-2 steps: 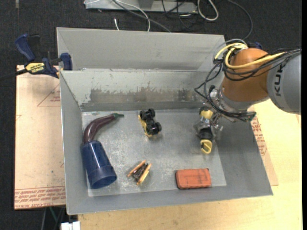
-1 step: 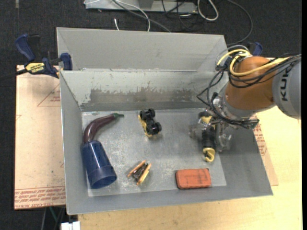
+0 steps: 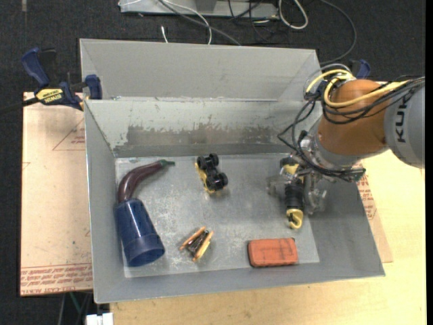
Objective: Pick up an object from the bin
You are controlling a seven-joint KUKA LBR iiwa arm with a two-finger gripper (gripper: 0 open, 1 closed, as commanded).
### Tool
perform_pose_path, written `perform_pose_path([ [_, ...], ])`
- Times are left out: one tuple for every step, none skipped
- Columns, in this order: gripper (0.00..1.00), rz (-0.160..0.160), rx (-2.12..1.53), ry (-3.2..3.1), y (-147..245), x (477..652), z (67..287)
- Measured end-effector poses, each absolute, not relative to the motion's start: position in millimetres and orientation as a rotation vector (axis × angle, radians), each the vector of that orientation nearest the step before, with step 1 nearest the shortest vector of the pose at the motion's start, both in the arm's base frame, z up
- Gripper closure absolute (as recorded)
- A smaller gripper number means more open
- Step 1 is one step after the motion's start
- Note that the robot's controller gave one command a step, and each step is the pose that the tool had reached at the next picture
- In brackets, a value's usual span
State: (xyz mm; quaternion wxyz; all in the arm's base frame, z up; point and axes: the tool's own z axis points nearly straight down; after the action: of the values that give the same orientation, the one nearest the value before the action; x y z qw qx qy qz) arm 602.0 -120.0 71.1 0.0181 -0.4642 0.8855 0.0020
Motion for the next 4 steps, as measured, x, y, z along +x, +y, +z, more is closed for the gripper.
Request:
perform_pose_path([
  [0.0,0.005,-1.447,2.74,-133.7,612.5,103.7],
  [0.0,0.004,-1.429,2.748,-118.6,610.0,200.9],
  [0.0,0.009,-1.641,2.634,-123.4,620.2,105.5],
  [0.0,0.016,-1.656,2.627,-115.0,615.1,86.8],
])
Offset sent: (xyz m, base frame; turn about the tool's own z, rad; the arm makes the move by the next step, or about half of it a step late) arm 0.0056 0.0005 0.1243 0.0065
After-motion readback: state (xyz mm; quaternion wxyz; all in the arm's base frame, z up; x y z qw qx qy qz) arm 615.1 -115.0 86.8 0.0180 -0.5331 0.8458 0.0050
